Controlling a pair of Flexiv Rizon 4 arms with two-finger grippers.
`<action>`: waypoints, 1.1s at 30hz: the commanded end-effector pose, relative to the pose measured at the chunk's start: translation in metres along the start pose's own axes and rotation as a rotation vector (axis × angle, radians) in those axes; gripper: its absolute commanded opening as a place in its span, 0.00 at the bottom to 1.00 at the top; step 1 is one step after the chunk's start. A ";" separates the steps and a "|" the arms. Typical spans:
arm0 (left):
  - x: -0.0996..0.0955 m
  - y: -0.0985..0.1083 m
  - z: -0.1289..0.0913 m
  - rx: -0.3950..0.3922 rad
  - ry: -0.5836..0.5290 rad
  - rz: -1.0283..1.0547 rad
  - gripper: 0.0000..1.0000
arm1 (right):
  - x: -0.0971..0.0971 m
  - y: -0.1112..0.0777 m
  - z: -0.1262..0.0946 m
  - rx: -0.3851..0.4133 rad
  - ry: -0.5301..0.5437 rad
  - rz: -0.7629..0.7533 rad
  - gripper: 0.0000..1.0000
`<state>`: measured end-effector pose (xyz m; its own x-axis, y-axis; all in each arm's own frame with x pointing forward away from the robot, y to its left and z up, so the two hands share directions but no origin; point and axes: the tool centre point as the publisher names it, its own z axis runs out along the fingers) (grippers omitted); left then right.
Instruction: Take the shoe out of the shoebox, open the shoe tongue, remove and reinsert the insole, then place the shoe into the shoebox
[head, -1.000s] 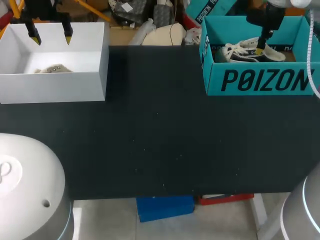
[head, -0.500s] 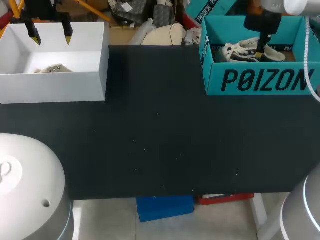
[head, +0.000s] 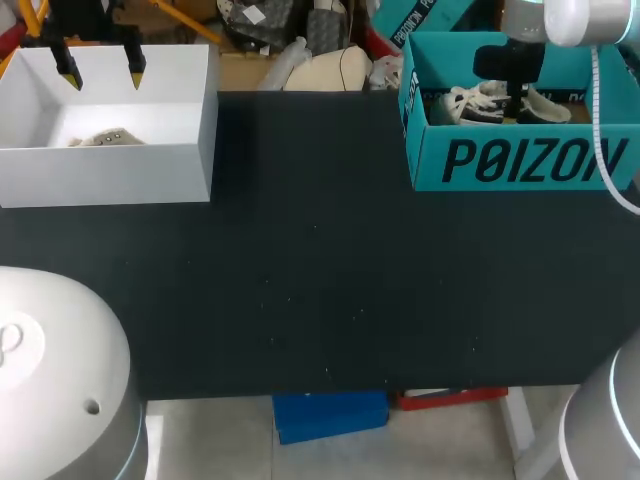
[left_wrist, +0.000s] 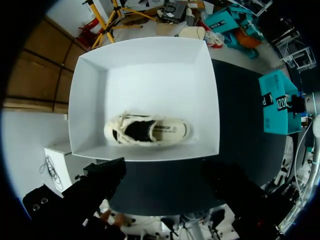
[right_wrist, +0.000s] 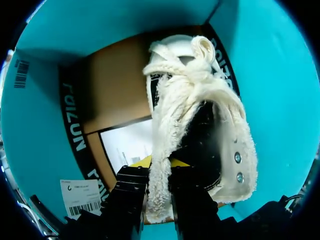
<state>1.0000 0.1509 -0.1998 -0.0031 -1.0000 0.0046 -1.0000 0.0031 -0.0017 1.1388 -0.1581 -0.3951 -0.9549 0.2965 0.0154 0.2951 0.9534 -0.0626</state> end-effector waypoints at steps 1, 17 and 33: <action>0.000 0.000 0.000 -0.001 -0.002 -0.001 1.00 | -0.003 0.001 0.008 0.026 -0.010 -0.018 0.14; 0.000 0.000 0.000 -0.001 -0.002 -0.001 1.00 | 0.003 -0.017 -0.016 0.018 -0.032 0.024 0.00; 0.000 0.000 0.000 -0.001 -0.002 -0.001 1.00 | 0.061 -0.032 -0.177 0.123 -0.215 0.071 0.00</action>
<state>1.0000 0.1509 -0.1997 -0.0032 -1.0000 0.0045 -1.0000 0.0032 -0.0017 1.1207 -0.1820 -0.2979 -0.9329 0.3497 -0.0865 0.3598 0.9161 -0.1767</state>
